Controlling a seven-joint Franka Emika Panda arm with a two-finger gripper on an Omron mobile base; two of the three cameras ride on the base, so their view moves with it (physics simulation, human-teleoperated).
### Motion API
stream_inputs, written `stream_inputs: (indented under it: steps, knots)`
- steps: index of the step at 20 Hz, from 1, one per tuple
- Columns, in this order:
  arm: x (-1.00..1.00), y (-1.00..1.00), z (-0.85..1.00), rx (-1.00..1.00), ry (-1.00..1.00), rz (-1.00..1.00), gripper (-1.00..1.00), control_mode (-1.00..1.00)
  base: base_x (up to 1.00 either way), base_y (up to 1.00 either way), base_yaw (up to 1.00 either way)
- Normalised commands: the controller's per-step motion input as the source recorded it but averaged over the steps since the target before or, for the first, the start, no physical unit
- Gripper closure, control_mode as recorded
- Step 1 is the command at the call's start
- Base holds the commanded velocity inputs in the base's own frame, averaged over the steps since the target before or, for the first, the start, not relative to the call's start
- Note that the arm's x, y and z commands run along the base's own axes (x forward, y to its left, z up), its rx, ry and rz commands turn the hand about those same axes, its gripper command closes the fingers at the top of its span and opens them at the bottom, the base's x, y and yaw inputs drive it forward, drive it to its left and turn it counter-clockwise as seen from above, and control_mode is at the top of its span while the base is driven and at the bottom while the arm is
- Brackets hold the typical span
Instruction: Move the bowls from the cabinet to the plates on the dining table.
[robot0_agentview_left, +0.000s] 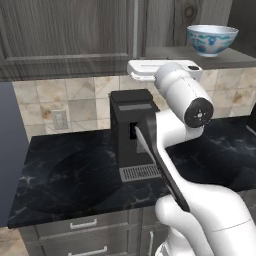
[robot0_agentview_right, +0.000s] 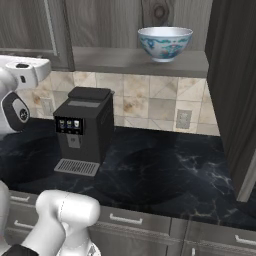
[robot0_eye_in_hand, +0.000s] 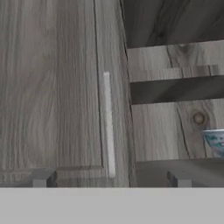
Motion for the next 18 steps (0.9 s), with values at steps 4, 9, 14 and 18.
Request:
stream_inputs:
  steps: [4, 9, 14, 18]
  knots:
    - [0.26, 0.0, 0.0, -0.08, -0.01, 0.0, -1.0, -1.0, 0.0, 0.0, 0.0]
    - [0.26, 0.06, 0.0, -0.06, -0.04, 0.0, -1.0, -1.0, 0.0, 0.0, 0.0]
    - [0.24, 0.03, 0.0, -0.04, -0.06, 0.0, -1.0, -1.0, 0.0, 0.0, 0.0]
    - [0.24, 0.0, 0.0, 0.0, -0.05, 0.0, -1.0, -1.0, 0.0, 0.0, 0.0]
